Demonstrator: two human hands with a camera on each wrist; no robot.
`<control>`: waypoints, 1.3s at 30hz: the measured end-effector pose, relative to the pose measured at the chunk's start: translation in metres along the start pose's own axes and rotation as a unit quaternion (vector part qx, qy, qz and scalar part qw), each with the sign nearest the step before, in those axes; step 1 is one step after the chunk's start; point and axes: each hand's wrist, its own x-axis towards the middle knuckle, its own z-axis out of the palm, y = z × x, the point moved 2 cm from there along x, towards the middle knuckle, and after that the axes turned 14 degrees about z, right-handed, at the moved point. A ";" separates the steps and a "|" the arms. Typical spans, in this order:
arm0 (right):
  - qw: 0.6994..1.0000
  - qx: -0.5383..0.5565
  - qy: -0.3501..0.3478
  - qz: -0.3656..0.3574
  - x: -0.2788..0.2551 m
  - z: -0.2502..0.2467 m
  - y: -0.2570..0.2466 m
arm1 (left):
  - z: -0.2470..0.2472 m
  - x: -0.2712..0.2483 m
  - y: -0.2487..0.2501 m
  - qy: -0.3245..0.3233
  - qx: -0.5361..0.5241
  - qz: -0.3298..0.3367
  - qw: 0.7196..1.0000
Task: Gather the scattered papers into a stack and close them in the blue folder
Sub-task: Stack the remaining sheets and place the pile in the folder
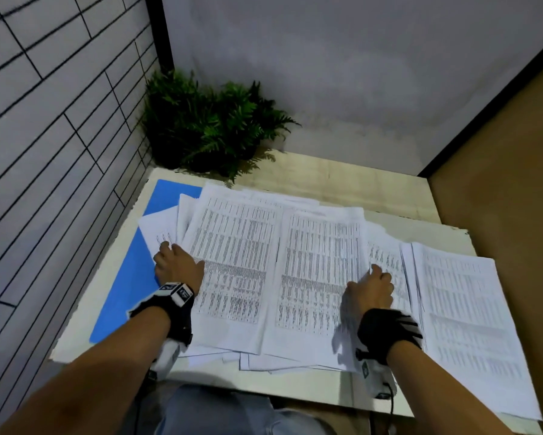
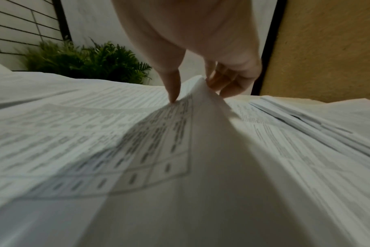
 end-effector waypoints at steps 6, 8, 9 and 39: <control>0.979 0.142 -0.147 -0.005 0.004 -0.001 -0.001 | -0.002 0.005 -0.002 -0.015 0.023 0.023 0.999; 0.960 0.193 -0.203 0.009 0.006 -0.003 -0.001 | -0.003 0.006 -0.004 -0.019 0.029 0.027 0.999; 0.958 0.191 -0.216 0.009 0.009 -0.004 0.000 | -0.003 0.006 -0.006 -0.023 0.034 0.035 0.999; 0.944 0.227 -0.235 0.038 -0.001 0.006 0.007 | 0.069 -0.031 0.116 -0.212 -0.321 0.097 0.918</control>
